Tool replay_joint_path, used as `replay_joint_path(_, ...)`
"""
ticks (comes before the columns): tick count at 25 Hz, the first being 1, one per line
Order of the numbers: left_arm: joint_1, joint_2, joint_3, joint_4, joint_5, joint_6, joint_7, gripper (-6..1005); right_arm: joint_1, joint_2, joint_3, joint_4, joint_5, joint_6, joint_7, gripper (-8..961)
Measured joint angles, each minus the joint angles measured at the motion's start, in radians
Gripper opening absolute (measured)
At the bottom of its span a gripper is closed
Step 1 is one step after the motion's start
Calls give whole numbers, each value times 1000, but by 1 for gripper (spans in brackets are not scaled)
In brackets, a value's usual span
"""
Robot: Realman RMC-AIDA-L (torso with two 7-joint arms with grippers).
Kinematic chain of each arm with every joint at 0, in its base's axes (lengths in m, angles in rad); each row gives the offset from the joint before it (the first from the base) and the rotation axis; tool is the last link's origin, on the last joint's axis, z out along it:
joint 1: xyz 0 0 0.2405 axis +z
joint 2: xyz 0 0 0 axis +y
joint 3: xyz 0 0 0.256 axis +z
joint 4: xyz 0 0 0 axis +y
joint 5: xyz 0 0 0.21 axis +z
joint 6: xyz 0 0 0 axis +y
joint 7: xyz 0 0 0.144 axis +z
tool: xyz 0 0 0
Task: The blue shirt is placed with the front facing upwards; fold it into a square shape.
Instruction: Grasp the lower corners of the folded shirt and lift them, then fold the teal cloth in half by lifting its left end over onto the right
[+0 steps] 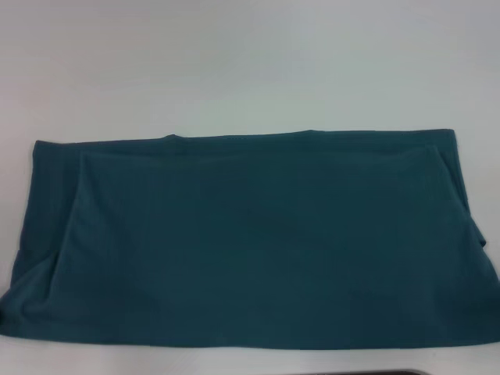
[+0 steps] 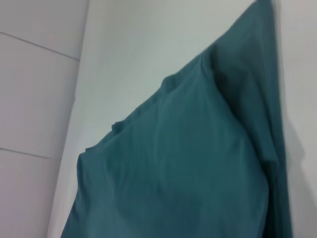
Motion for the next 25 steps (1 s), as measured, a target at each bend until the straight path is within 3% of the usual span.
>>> replay_joint_path(10, -20, 12, -1, -2, 28, 22, -9, 37, 14, -14, 25, -5, 1, -16, 23, 463)
replay_joint_path(17, -29, 17, -15, -3, 31, 35, -17, 138, 28, -22, 44, -5, 2, -18, 29, 462)
replay_joint_path(25, -83, 29, -121, 2, 26, 34, -23, 283, 48, -29, 64, -11, 4, -34, 32, 462)
